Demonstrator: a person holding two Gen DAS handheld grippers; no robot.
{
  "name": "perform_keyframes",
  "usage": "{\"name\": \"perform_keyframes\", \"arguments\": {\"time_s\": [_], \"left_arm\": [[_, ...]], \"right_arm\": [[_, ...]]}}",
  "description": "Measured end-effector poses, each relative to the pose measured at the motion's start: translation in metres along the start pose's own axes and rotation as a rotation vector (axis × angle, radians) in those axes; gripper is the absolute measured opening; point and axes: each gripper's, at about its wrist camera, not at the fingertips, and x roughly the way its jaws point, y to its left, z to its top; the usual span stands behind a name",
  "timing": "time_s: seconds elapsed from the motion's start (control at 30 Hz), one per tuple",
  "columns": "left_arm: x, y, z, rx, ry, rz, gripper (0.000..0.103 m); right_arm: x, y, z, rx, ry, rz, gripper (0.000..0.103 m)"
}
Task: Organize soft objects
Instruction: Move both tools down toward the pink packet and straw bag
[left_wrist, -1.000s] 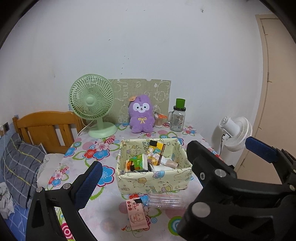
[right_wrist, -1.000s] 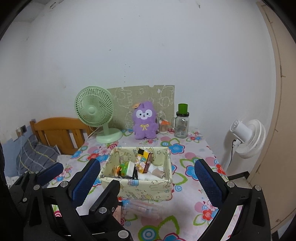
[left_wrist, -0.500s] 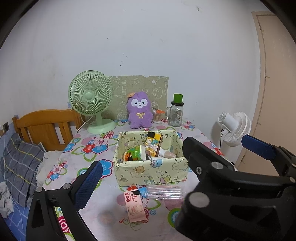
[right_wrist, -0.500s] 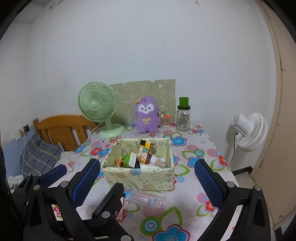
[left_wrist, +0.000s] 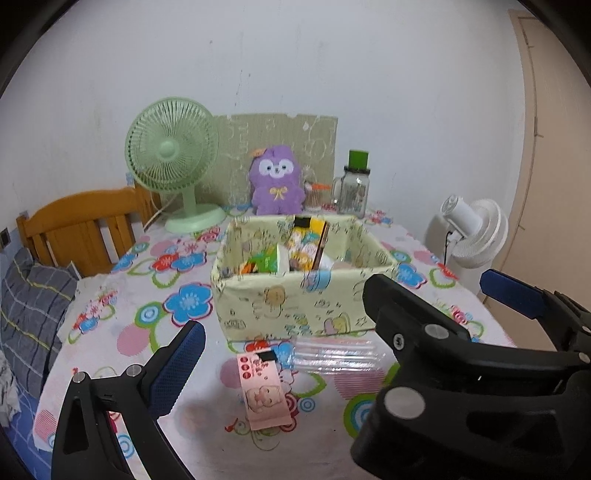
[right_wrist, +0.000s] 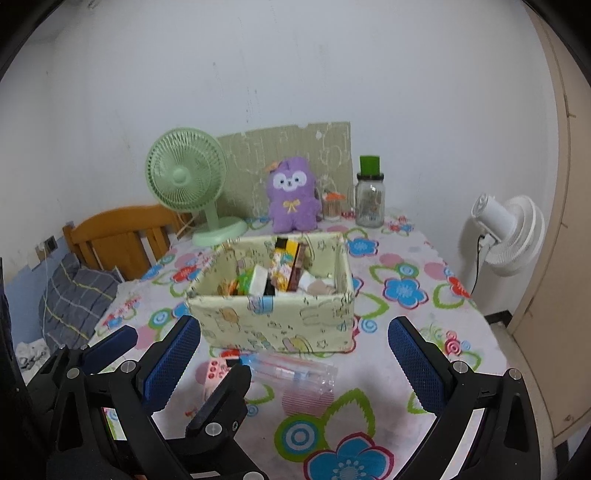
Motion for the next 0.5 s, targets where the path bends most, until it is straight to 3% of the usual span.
{"name": "perform_keyframes", "arguments": {"time_s": [0.5], "left_arm": [[0.053, 0.015, -0.032, -0.025, 0.132, 0.037, 0.094]], "right_arm": [[0.06, -0.006, -0.035, 0.009, 0.123, 0.0, 0.103]]}}
